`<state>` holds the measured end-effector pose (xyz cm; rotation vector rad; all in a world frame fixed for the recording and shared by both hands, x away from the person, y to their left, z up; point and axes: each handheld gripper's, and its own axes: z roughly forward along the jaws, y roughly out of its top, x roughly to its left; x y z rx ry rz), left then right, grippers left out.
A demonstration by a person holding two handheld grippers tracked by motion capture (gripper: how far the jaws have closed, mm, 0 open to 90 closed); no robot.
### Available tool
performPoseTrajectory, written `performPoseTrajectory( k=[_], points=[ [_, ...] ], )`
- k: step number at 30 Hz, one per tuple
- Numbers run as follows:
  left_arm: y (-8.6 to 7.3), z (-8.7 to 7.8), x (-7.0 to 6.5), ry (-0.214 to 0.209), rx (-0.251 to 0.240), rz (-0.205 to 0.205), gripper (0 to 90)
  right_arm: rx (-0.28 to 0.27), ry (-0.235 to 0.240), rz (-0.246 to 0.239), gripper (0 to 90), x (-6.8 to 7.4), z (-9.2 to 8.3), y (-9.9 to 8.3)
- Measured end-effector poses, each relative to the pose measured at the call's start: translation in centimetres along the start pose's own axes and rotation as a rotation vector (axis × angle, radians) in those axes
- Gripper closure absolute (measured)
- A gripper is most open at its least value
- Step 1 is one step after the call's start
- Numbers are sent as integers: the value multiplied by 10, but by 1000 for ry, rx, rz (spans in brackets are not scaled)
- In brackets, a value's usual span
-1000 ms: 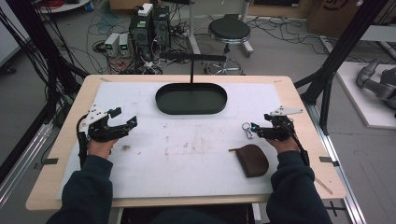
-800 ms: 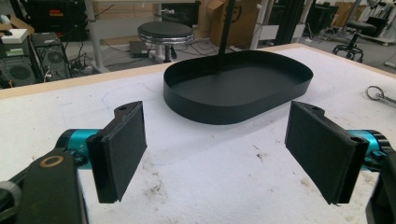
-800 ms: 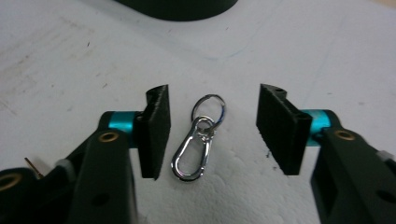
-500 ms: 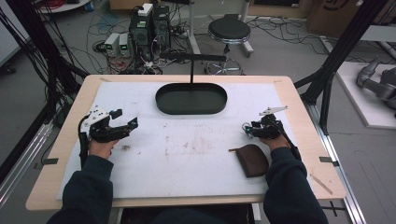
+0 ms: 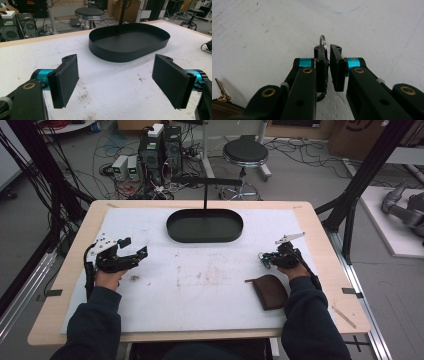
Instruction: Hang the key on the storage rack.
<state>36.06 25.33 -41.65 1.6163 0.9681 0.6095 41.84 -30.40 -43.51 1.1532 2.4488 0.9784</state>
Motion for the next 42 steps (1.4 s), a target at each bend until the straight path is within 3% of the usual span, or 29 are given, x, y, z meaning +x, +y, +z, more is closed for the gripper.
performPoseTrajectory(
  k=[16, 22, 25, 29, 31, 34, 37, 39, 41, 42],
  points=[
    [-1, 1, -1, 0, 13, 2, 217, 51, -33, -24, 900, 8, -2, 5],
    [-2, 1, 1, 1, 12, -1, 217, -12, -6, 3, 900, 8, -16, 10],
    [-2, 1, 1, -1, 14, -1, 217, -80, -9, -20, 900, 14, -29, 24],
    [-2, 1, 1, -7, 13, -4, 217, -128, -8, -39, 900, 18, -32, 36],
    [-2, 1, 1, -7, 12, -5, 218, -168, -2, -59, 900, 23, -32, 52],
    [-2, 1, 1, -7, 11, -6, 218, -178, -5, -78, 900, 25, -31, 63],
    [-2, 1, 0, -9, 13, -2, 218, -200, -8, -107, 900, 29, -28, 90],
    [-2, 1, 0, -10, 12, -2, 218, -210, -3, -115, 900, 28, -27, 98],
    [-2, 1, 1, -11, 11, -3, 218, -240, 1, -123, 900, 27, -23, 121],
    [-2, 1, 1, -9, 10, -5, 218, -240, 1, -123, 900, 27, -23, 121]
  ],
)
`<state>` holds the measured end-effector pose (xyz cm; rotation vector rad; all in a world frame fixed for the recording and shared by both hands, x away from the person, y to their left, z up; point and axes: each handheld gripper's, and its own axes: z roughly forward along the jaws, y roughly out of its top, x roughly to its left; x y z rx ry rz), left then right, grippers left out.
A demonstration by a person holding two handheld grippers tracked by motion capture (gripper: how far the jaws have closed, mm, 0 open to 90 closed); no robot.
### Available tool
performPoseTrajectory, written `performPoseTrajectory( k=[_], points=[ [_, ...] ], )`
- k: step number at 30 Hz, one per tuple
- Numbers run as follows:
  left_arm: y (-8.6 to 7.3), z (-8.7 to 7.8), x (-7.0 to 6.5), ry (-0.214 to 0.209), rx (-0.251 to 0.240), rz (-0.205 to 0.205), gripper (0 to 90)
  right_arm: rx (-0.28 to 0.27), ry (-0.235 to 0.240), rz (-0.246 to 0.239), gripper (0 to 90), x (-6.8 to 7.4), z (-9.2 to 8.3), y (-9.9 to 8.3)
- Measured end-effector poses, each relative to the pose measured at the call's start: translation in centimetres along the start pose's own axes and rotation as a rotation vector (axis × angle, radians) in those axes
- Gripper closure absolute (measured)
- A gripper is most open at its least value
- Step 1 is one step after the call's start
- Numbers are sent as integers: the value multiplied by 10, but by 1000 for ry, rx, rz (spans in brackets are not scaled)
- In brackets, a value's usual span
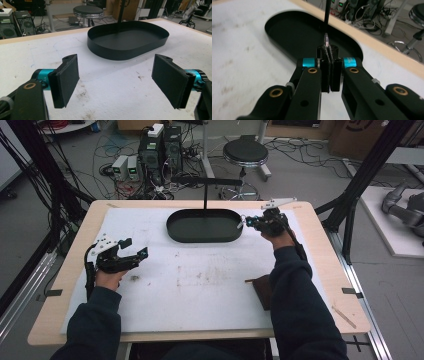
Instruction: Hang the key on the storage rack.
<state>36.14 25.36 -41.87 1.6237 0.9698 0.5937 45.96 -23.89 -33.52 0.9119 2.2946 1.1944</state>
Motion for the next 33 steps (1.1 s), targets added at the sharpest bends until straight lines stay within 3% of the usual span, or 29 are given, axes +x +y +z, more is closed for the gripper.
performPoseTrajectory(
  k=[5, 11, 17, 23, 33],
  points=[
    [0, -1, 2, 1, -3, -8, 218, -68, 15, 25, 900, -14, 19, 33],
    [-1, -3, 3, 3, -9, -16, 218, -125, -4, 61, 900, -29, 37, 53],
    [-2, -6, 5, 7, -15, -26, 218, -126, -24, 94, 900, -39, 48, 59],
    [-3, -7, 5, 8, -14, -29, 219, -122, -37, 122, 900, -47, 53, 54],
    [-3, -6, 4, 6, -10, -26, 219, -138, -85, 158, 898, -48, 67, 51]
  ],
)
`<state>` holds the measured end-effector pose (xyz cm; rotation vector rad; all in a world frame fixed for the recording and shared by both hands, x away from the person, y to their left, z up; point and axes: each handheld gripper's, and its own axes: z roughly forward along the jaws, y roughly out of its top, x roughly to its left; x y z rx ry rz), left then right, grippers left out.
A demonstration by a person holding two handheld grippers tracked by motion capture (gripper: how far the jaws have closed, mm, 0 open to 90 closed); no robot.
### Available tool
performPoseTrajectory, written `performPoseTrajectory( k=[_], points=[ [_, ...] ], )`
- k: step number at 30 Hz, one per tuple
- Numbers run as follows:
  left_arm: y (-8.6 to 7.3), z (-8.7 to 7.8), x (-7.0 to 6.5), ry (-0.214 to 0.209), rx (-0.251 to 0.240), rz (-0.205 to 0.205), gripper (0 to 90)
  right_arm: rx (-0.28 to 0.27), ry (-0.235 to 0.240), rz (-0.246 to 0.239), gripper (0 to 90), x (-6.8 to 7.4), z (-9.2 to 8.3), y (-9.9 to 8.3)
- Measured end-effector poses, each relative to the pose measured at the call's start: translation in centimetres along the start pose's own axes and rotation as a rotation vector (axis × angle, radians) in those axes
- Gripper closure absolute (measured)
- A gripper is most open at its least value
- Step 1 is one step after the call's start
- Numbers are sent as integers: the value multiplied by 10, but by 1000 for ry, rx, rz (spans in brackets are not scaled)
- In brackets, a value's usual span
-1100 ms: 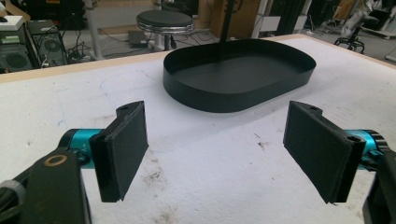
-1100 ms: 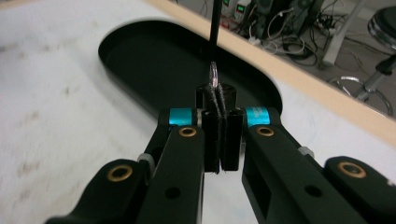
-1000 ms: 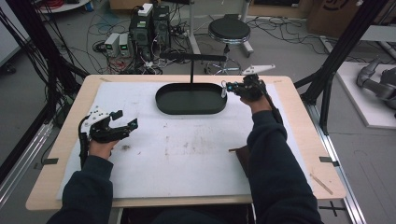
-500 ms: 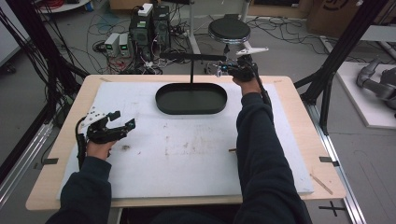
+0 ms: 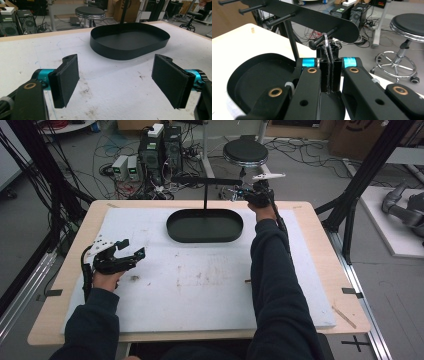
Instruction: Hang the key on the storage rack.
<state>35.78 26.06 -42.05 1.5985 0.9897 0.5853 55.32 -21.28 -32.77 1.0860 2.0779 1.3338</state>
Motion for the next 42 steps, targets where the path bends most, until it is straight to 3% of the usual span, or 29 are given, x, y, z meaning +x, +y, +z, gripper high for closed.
performPoseTrajectory(
  k=[4, 7, 9, 11, 14, 16, 18, 20, 21, 23, 24, 25, 29, 32, 36, 42],
  points=[
    [0, 1, 0, -3, 2, -3, 221, 26, -52, -32, 875, 1, 1, -1],
    [-1, 0, 0, -4, 3, -3, 221, 66, -63, -35, 695, 1, 0, -2],
    [-1, 0, 1, -5, 4, -3, 221, 91, -65, -62, 596, 1, -5, -2],
    [-1, 0, 0, -10, 4, -5, 221, 107, -59, -74, 515, 3, -13, -2],
    [-1, 1, 0, -14, 6, 0, 221, 80, -58, -133, 474, 9, -34, -3],
    [-1, 1, -1, -15, 7, -2, 221, 79, -48, -141, 395, 11, -49, -5],
    [0, 0, -1, -10, 8, 1, 221, 100, -52, -117, 285, 15, -65, -5],
    [0, 0, -1, -9, 3, 2, 221, 91, -52, -138, 276, 23, -90, -8],
    [0, 0, -1, -7, 0, 1, 221, 91, -52, -138, 277, 23, -90, -8],
    [0, -1, -1, -5, -2, 1, 221, 63, -39, -160, 276, 29, -107, -16],
    [0, -1, -1, 0, -2, 1, 223, 74, -40, -162, 257, 34, -122, -29],
    [0, -1, -1, 2, -2, 2, 223, 74, -40, -162, 257, 34, -122, -29],
    [1, -2, -1, -4, -15, 1, 228, 87, -68, -199, 240, 45, -150, -69],
    [2, -2, -1, 0, -24, -2, 229, 76, -84, -154, 227, 48, -164, -94],
    [2, -2, -1, -3, -22, -1, 229, 98, -89, -110, 220, 53, -174, -129],
    [2, -3, -2, -3, -23, 7, 229, 123, -79, -103, 220, 57, -172, -138]
  ],
)
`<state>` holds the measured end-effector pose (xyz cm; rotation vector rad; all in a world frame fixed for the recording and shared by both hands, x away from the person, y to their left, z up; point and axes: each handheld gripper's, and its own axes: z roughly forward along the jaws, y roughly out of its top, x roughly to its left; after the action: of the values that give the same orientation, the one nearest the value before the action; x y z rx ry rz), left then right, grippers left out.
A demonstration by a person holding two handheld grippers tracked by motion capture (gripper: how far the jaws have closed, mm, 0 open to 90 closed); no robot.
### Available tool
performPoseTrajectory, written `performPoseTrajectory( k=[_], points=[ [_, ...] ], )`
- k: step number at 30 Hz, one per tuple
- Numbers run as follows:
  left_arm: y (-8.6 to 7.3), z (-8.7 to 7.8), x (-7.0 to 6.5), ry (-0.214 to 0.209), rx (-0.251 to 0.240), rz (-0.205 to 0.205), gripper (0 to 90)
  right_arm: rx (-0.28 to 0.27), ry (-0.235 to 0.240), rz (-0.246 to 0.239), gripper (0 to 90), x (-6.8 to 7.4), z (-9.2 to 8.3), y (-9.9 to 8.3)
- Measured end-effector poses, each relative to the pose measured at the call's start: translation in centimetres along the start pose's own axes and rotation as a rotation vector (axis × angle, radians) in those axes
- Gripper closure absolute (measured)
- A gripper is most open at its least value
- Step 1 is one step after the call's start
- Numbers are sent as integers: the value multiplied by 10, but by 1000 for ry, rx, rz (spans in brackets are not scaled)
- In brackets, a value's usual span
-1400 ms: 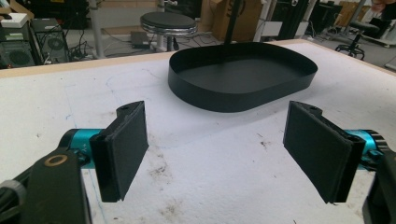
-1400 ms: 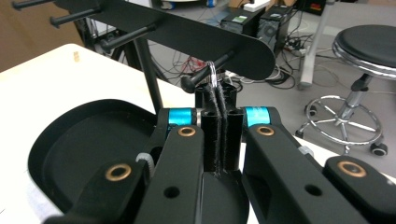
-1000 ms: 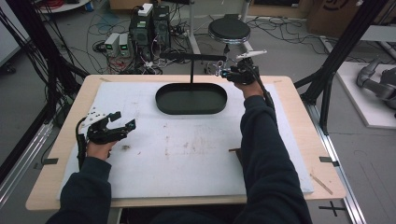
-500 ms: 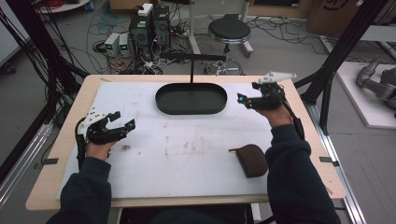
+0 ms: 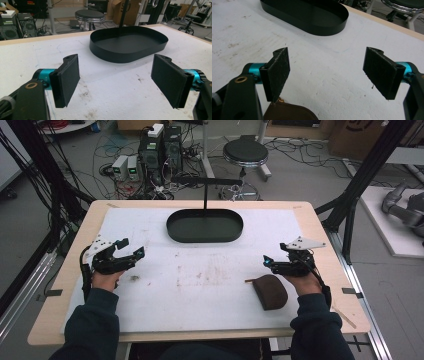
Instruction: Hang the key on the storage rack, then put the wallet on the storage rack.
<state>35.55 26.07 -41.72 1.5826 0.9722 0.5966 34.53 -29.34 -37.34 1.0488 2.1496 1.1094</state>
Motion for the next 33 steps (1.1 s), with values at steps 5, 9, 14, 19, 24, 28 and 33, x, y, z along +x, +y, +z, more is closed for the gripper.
performPoseTrajectory(
  k=[5, 9, 14, 19, 24, 28, 33],
  points=[
    [0, 1, -1, -2, 3, 0, 228, 6, 6, -18, 219, 6, -2, -1],
    [0, 1, -1, -5, 3, -1, 229, 50, 11, -15, 220, 11, 0, -8],
    [0, 1, 0, -2, 2, -3, 229, 97, 25, -23, 219, 20, 4, -21],
    [0, 1, -1, 0, 7, 7, 232, 157, 28, -52, 220, 29, 10, -31],
    [1, 1, -4, 2, 8, 14, 233, 195, 22, -47, 231, 25, 9, -40],
    [0, 2, -6, -7, 21, 21, 234, 233, -6, -52, 306, 24, 7, -45],
    [-4, -3, -9, -10, 33, 24, 236, 249, 26, 4, 439, 26, 4, -50]
  ],
)
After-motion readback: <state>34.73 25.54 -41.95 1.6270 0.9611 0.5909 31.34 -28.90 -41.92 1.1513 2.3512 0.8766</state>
